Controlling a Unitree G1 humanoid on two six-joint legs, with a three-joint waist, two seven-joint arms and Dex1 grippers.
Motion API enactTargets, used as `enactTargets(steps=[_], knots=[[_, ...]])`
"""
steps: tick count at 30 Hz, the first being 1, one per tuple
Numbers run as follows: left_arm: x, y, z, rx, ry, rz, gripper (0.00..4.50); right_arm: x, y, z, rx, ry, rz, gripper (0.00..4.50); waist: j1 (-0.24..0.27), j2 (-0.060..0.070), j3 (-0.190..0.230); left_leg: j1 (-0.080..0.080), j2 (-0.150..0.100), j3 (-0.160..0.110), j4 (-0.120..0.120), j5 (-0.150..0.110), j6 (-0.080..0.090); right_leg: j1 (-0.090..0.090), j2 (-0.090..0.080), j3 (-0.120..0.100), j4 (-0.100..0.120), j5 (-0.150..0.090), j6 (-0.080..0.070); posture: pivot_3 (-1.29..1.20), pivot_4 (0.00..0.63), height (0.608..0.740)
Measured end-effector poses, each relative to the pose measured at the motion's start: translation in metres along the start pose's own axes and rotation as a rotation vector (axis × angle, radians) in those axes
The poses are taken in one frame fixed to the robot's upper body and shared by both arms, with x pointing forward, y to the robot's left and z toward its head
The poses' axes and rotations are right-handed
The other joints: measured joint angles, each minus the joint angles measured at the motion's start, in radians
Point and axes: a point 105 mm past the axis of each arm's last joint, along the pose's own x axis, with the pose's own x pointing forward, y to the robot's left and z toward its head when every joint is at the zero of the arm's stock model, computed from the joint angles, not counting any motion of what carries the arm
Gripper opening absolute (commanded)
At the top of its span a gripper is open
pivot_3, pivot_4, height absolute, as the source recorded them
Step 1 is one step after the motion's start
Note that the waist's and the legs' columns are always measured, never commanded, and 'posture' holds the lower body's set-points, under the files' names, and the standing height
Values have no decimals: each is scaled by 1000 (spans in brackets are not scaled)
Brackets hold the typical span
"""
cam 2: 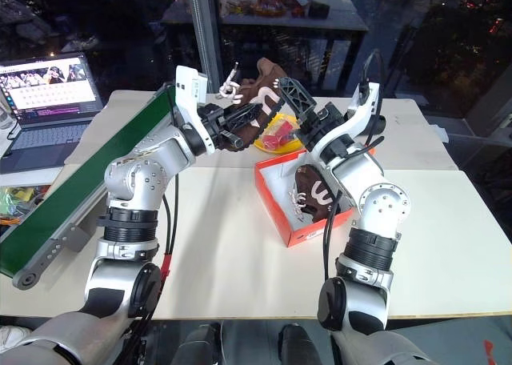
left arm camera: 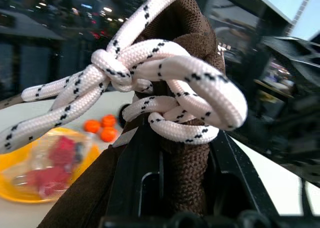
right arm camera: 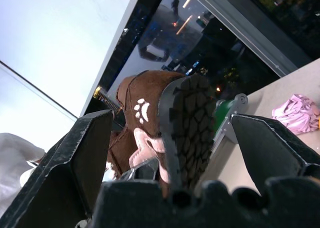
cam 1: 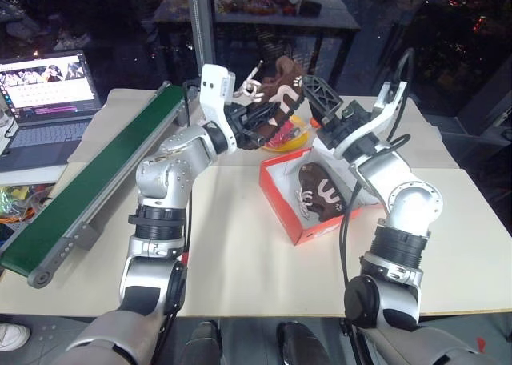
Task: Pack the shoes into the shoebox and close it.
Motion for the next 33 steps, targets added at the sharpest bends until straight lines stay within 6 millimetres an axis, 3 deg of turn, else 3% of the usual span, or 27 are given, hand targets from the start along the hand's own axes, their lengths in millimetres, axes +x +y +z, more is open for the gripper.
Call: enactTargets(steps=[4,7,14,17,19,20,24,27,29,33], knots=[[6,-11,-5,-12,7,-35,725,1,-1,-6,-24,31,-10,4500,-2,0,0,0,0,0,0,0,0,0,0,0,0,0,0,0,150,740],[8,-14,-4,-12,4,-39,601,1,-3,-10,-57,54,-29,3839,-2,0,0,0,0,0,0,0,0,0,0,0,0,0,0,0,150,740],[9,-15,-6,-23,18,-30,601,2,-5,-10,-65,53,-36,1648,-4,0,0,0,0,0,0,0,0,0,0,0,0,0,0,0,150,740],[7,-14,-4,-26,13,-12,1626,2,-7,-9,-59,46,-44,1046,-3,0,0,0,0,0,0,0,0,0,0,0,0,0,0,0,150,740],[4,-19,5,-45,-21,-34,2633,2,-13,-6,-55,29,-70,636,-3,0,0,-1,0,0,0,0,0,0,0,0,-1,0,0,0,150,740],[4,-19,7,-47,-28,-36,2777,2,-14,-5,-56,25,-74,607,-3,0,0,-1,0,0,0,0,0,0,0,0,-1,0,0,0,150,740],[-3,-15,14,-41,-40,-15,4249,0,-21,6,-135,30,-121,601,-3,0,0,0,0,0,0,0,0,0,0,0,0,0,0,0,150,740],[-32,27,22,140,17,149,4444,-11,-32,29,-390,99,-194,601,-7,5,2,0,-1,0,-1,0,0,0,0,1,-1,0,0,0,150,740],[-50,53,24,156,33,246,4444,-19,-37,43,-556,160,-235,601,-6,6,3,1,-1,0,-2,0,0,-1,0,1,-1,-1,0,0,150,740],[-71,73,7,151,90,314,4444,-22,-41,37,-714,338,-213,601,-5,7,3,0,0,0,-3,0,0,-1,0,1,-2,-1,-1,0,150,740]])
